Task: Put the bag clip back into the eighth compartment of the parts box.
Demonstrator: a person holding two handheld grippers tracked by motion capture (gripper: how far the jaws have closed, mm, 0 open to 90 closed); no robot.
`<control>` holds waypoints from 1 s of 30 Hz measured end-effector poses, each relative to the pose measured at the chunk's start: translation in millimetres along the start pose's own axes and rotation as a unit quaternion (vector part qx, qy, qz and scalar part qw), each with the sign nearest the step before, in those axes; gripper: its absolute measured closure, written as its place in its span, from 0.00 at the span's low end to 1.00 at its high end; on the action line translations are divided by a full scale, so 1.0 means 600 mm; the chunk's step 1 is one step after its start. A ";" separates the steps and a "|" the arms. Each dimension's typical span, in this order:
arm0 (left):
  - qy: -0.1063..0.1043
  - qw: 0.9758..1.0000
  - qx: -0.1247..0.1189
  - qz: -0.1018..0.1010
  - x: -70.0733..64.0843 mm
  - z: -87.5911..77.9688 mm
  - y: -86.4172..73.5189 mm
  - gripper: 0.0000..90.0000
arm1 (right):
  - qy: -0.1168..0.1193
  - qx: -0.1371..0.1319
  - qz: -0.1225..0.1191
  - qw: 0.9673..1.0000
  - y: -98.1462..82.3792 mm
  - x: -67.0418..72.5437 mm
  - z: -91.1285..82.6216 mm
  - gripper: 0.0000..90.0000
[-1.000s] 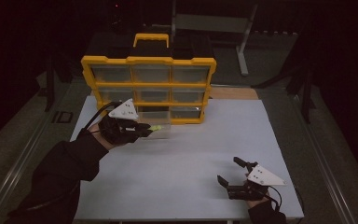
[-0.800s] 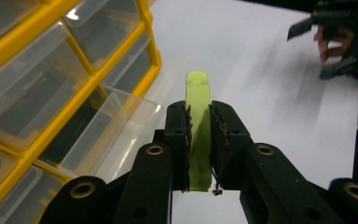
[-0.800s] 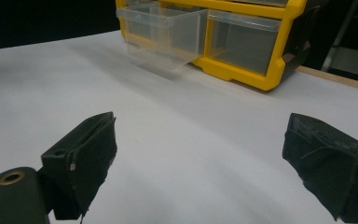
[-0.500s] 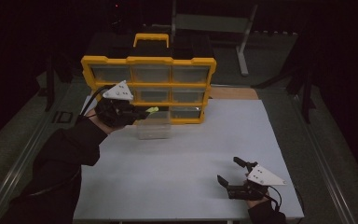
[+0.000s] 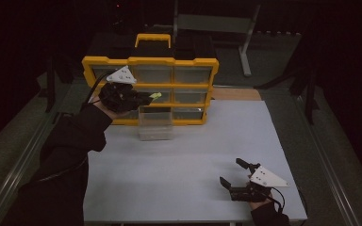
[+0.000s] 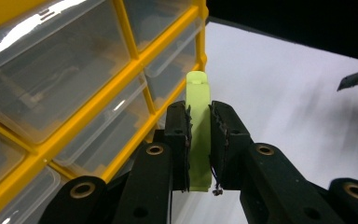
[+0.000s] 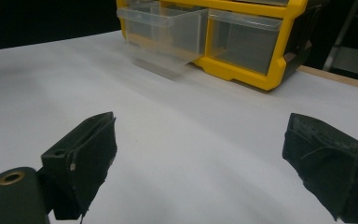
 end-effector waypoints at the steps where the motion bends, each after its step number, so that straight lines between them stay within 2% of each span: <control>1: 0.000 1.000 0.000 0.000 0.000 0.000 0.000 0.88 | 0.000 0.000 0.000 1.000 0.000 0.000 0.000 0.11; 6: -0.004 1.000 -0.012 -0.009 0.011 0.010 -0.001 0.88 | 0.001 0.001 0.000 1.000 -0.001 0.002 0.001 0.11; 13: -0.008 1.000 -0.014 -0.024 0.028 0.030 -0.015 0.88 | 0.003 0.001 -0.001 1.000 -0.001 0.001 0.001 0.11; 19: -0.012 0.999 -0.002 -0.039 0.037 0.057 -0.034 0.88 | 0.003 0.001 0.000 1.000 -0.001 0.001 0.000 0.11; 23: -0.008 0.999 0.010 -0.042 0.043 0.068 -0.047 0.88 | 0.002 0.001 0.000 1.000 -0.001 0.000 0.000 0.11; 30: -0.010 0.998 0.012 -0.053 0.049 0.085 -0.066 0.88 | 0.003 0.001 0.000 1.000 -0.001 -0.001 0.000 0.11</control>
Point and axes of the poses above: each handheld gripper's, and its own axes: z roughly forward along the jaws, y roughly out of its top, x roughly to its left, the point moved 9 cm from there along z, roughly forward along the jaws, and after that the axes turned 15 degrees about -y, right-handed, at the moved point
